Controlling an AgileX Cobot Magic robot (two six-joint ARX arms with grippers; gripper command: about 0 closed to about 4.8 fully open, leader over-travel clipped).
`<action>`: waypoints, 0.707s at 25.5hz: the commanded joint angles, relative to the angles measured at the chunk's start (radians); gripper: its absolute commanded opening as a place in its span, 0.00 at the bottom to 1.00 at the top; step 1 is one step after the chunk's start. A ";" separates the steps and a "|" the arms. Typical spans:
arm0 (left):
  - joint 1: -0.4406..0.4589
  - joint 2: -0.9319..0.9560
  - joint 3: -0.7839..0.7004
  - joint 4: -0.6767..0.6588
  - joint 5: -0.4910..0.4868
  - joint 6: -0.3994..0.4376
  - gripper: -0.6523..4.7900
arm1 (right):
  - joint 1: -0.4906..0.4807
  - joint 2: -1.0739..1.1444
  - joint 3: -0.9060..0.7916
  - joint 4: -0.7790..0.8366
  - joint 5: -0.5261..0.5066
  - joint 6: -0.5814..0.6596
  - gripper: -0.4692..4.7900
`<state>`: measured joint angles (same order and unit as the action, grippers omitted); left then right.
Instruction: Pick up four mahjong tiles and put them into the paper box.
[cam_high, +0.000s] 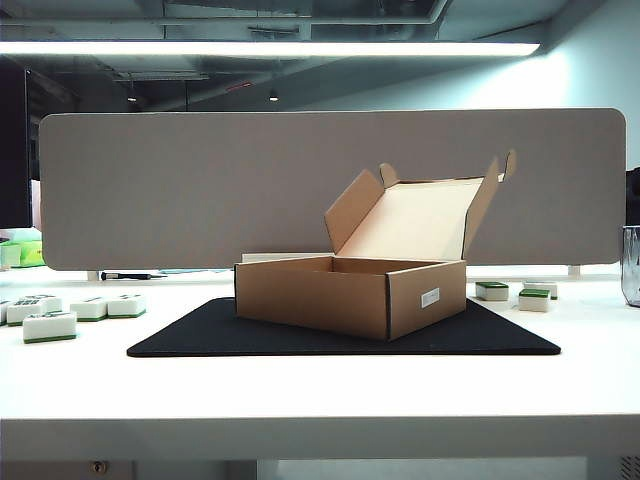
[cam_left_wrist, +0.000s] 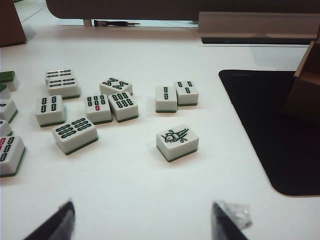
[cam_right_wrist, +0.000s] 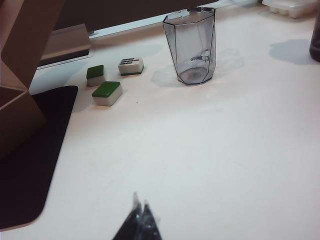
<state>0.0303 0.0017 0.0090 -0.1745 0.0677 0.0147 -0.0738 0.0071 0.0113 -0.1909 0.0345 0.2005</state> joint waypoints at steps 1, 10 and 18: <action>0.000 0.000 -0.003 -0.004 -0.001 0.008 0.75 | 0.001 -0.008 -0.003 0.005 0.015 -0.031 0.09; 0.000 0.000 -0.003 -0.004 -0.001 0.008 0.75 | 0.000 -0.008 -0.005 0.005 0.015 -0.247 0.09; 0.000 0.000 -0.003 -0.004 -0.001 0.008 0.75 | 0.000 -0.008 -0.004 0.007 0.009 -0.249 0.09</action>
